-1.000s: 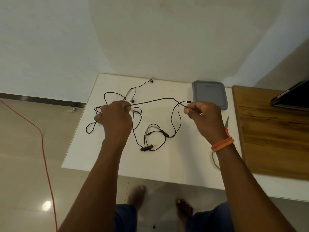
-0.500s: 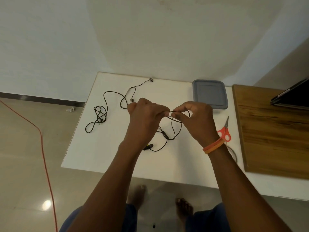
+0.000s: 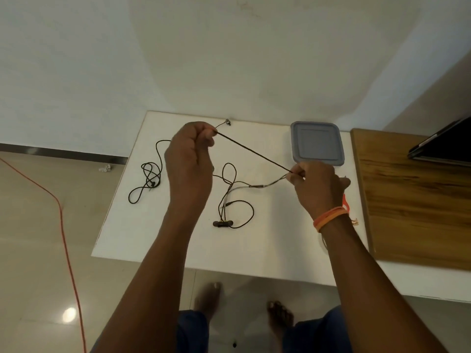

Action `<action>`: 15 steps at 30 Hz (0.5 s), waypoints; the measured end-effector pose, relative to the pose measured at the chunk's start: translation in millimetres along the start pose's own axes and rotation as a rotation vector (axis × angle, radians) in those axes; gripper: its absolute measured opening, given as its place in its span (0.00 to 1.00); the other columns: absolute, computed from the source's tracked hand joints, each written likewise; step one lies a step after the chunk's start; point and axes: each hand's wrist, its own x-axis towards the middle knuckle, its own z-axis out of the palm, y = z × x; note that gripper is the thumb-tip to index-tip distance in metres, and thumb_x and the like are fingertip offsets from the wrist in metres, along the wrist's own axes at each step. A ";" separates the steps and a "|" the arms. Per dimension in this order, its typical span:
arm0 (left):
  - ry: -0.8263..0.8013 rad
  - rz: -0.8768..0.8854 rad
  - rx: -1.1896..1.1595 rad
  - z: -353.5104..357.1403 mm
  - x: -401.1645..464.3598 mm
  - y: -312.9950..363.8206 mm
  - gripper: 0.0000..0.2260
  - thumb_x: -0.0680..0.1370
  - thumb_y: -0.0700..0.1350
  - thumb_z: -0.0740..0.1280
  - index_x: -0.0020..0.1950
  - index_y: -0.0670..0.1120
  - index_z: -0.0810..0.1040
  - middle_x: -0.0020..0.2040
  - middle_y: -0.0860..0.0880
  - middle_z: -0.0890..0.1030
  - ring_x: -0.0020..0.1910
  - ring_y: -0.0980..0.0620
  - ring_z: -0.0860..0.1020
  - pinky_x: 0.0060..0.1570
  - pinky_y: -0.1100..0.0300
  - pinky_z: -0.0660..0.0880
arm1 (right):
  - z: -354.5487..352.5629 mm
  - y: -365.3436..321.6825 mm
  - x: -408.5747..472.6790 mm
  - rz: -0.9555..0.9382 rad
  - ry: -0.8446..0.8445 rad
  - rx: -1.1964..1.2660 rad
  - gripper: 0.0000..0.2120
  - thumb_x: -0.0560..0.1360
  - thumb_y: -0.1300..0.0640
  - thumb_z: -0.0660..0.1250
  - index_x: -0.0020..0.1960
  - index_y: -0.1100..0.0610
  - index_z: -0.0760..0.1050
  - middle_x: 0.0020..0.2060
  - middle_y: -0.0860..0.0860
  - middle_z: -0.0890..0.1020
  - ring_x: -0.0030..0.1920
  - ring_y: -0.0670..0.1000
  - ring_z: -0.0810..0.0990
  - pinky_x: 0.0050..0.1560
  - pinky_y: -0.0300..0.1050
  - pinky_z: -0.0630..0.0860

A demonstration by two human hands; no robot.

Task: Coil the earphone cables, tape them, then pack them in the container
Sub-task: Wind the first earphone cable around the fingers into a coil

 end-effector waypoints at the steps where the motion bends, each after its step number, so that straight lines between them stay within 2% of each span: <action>1: 0.029 -0.001 0.011 -2.9 1.6 -2.0 0.08 0.83 0.43 0.59 0.48 0.48 0.77 0.39 0.57 0.77 0.37 0.63 0.74 0.39 0.71 0.67 | -1.3 1.1 1.0 0.007 0.041 0.013 0.04 0.76 0.54 0.70 0.48 0.54 0.81 0.43 0.51 0.84 0.42 0.51 0.75 0.50 0.49 0.59; 3: 0.068 -0.006 0.061 -6.0 3.0 -6.9 0.08 0.83 0.42 0.59 0.49 0.47 0.78 0.40 0.56 0.77 0.38 0.63 0.74 0.39 0.74 0.66 | -4.0 0.3 2.3 0.019 0.091 0.039 0.05 0.75 0.53 0.70 0.47 0.54 0.81 0.42 0.50 0.83 0.42 0.50 0.75 0.49 0.49 0.60; 5: 0.076 -0.046 0.156 -5.5 4.6 -10.2 0.08 0.82 0.42 0.60 0.50 0.47 0.79 0.41 0.56 0.78 0.39 0.62 0.74 0.44 0.68 0.69 | -3.4 -1.4 4.1 0.045 0.054 0.138 0.05 0.75 0.52 0.70 0.44 0.53 0.80 0.40 0.48 0.82 0.43 0.49 0.75 0.51 0.49 0.63; 7: 0.024 -0.137 0.358 -5.7 6.0 -16.6 0.08 0.82 0.42 0.60 0.50 0.48 0.78 0.42 0.56 0.78 0.41 0.57 0.74 0.49 0.56 0.66 | -2.7 -2.1 5.8 0.057 -0.002 0.360 0.07 0.75 0.52 0.70 0.40 0.53 0.77 0.37 0.45 0.82 0.43 0.50 0.80 0.53 0.51 0.71; 8: -0.033 -0.182 0.475 -6.5 6.0 -23.0 0.08 0.81 0.41 0.60 0.50 0.49 0.78 0.42 0.55 0.79 0.43 0.52 0.74 0.49 0.54 0.63 | -4.8 -3.6 6.2 0.064 -0.020 0.512 0.07 0.75 0.53 0.69 0.41 0.55 0.76 0.36 0.46 0.83 0.43 0.50 0.82 0.51 0.51 0.75; 11: -0.218 -0.318 0.750 -7.3 0.5 -36.9 0.13 0.76 0.34 0.61 0.52 0.50 0.78 0.46 0.50 0.82 0.49 0.45 0.75 0.47 0.52 0.58 | -17.9 -12.0 4.3 0.049 -0.083 0.925 0.05 0.76 0.60 0.68 0.45 0.62 0.78 0.33 0.55 0.84 0.34 0.53 0.83 0.40 0.45 0.80; 13: -0.277 -0.326 0.757 -0.1 -3.6 -34.6 0.21 0.73 0.33 0.60 0.61 0.49 0.77 0.53 0.49 0.82 0.56 0.43 0.75 0.51 0.50 0.60 | -22.6 -16.9 1.6 -0.035 -0.085 0.939 0.04 0.75 0.61 0.70 0.45 0.63 0.80 0.31 0.56 0.83 0.29 0.53 0.80 0.34 0.45 0.80; 15: -0.297 -0.186 0.527 10.7 -6.8 -24.5 0.28 0.71 0.36 0.59 0.71 0.48 0.71 0.62 0.49 0.79 0.63 0.46 0.73 0.61 0.48 0.62 | -21.8 -23.9 -2.3 -0.132 -0.081 0.853 0.03 0.73 0.61 0.72 0.44 0.61 0.82 0.31 0.55 0.83 0.27 0.50 0.80 0.29 0.43 0.79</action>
